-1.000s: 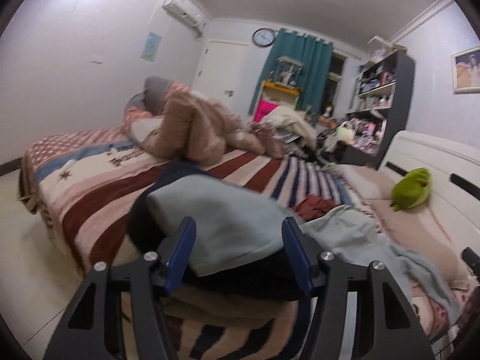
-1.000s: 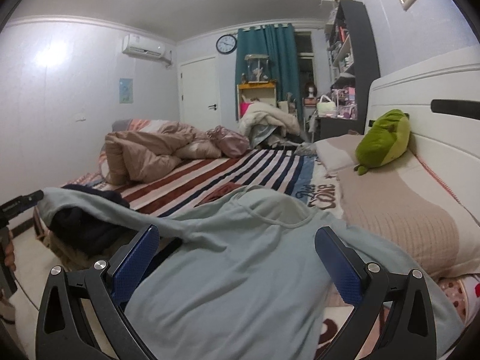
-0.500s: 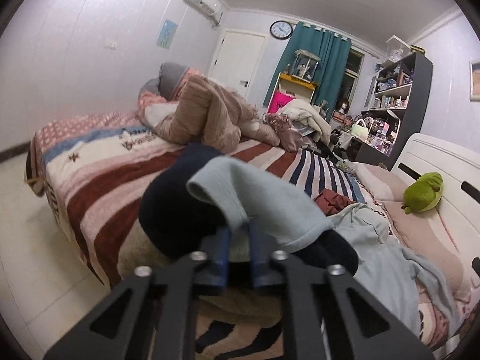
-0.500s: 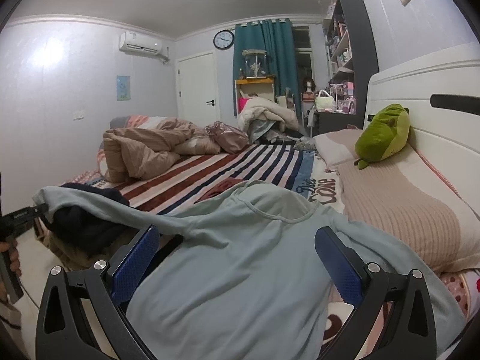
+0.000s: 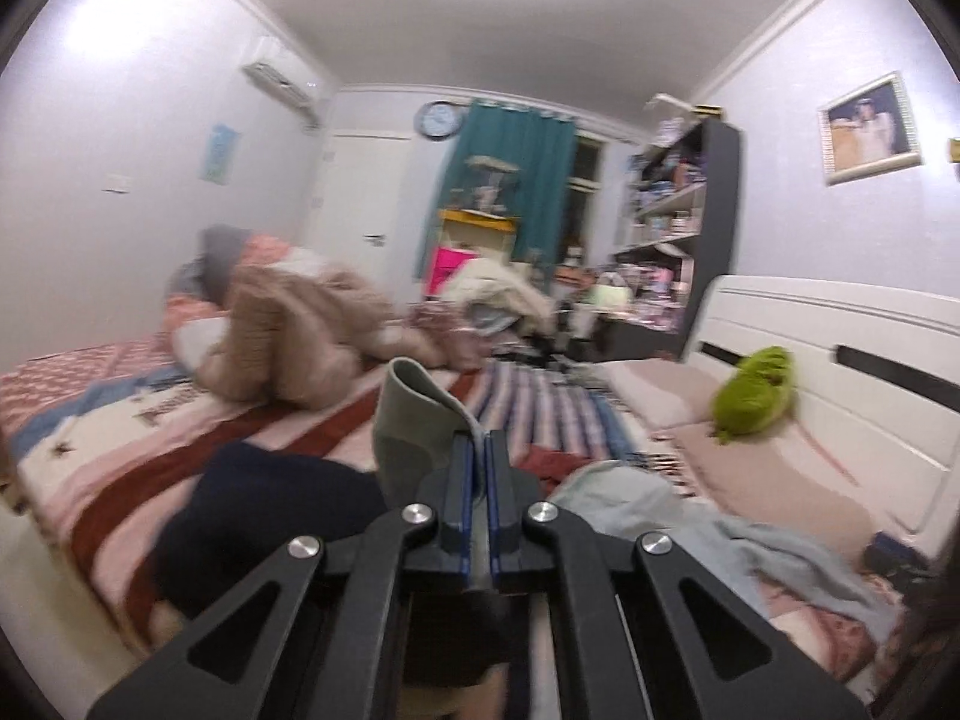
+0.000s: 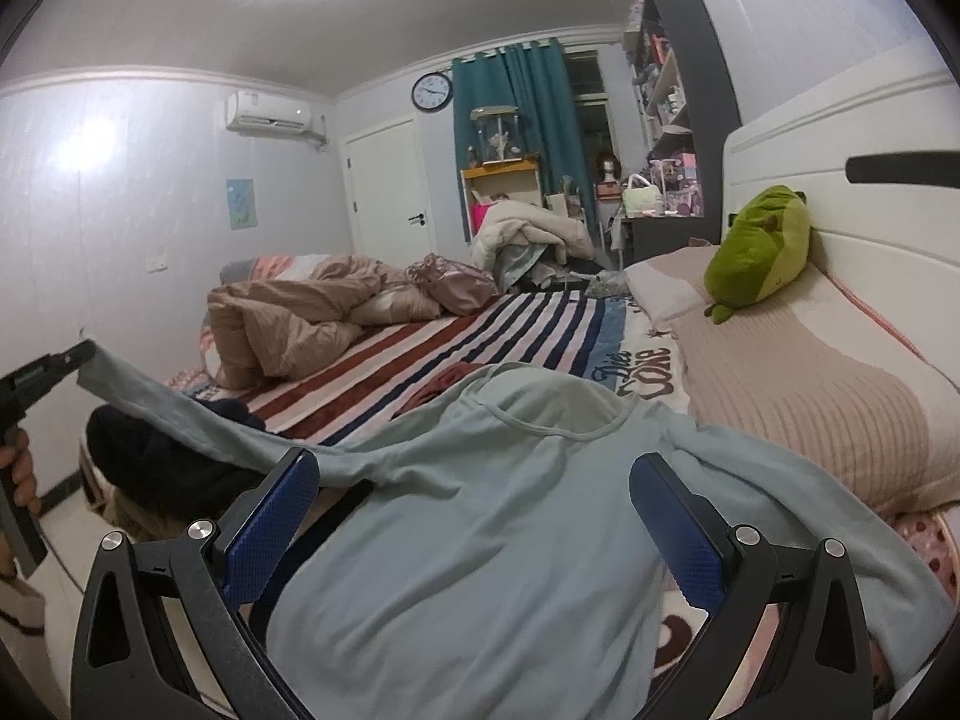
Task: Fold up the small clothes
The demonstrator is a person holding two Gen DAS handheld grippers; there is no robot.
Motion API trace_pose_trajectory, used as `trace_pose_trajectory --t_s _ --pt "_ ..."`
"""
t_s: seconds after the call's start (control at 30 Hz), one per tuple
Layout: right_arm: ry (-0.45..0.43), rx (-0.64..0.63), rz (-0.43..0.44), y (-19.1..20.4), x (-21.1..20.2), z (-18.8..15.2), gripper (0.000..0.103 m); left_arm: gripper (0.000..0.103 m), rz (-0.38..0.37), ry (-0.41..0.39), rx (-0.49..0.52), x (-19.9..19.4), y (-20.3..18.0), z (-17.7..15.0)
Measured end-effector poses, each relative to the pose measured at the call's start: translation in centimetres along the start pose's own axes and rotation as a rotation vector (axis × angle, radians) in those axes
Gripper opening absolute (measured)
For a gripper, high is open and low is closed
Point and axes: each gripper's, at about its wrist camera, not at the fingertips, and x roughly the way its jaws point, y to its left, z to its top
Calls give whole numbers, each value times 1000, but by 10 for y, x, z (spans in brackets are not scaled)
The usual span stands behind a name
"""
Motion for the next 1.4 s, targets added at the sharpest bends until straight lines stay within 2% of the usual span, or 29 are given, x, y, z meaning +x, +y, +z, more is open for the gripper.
trace_pose_trajectory --t_s 0.17,0.3,0.4,0.5,0.67,0.77,0.83,0.87,0.93,0.97,1.0,1.07,1.1,1.13,1.17,1.2,1.23,1.3,1.33,1.4 --pt "-15 46 -32 -33 -14 -6 103 1 -155 36 58 28 -66 0" --pt "-15 70 -60 -68 -25 -13 103 1 -356 138 98 64 -138 -26" --pt "-2 58 -102 -96 -35 -20 103 1 -517 281 117 94 -199 -71" --pt "29 54 -149 -125 -45 -30 103 1 -634 484 147 121 -258 -134" --pt "63 116 -187 -163 -54 -52 103 1 -730 752 220 137 -312 -225" --pt "86 157 -196 -177 -52 -62 103 2 -726 825 262 136 -319 -248" --pt "98 169 -175 -178 -47 -64 103 3 -738 824 226 126 -309 -242" --pt "105 166 -157 -176 -43 -65 103 5 -737 798 203 119 -301 -233" --pt "130 135 -105 -167 -32 -66 103 20 -701 744 197 117 -277 -204" --pt "143 118 -77 -162 -25 -67 103 35 -664 707 205 112 -268 -193" --pt "159 101 -44 -155 -16 -67 102 45 -613 668 219 107 -256 -181" --pt "218 62 31 -141 7 -70 102 52 -511 596 249 98 -233 -158" --pt "260 40 74 -134 23 -73 99 60 -464 564 255 94 -222 -148" --pt "290 28 89 -130 34 -76 90 65 -410 527 257 90 -208 -137" --pt "345 5 93 -124 51 -82 83 74 -364 494 254 86 -196 -130" --pt "396 -20 86 -118 65 -88 81 79 -316 461 250 82 -183 -124" --pt "453 -49 73 -112 78 -95 79 81 -281 435 247 80 -169 -121" --pt "578 -107 46 -100 101 -114 67 89 -229 399 239 75 -143 -116" --pt "595 -137 21 -94 104 -119 58 91 -201 389 231 75 -130 -117" --pt "569 -158 -23 -85 98 -119 47 94 -171 384 213 74 -113 -121"
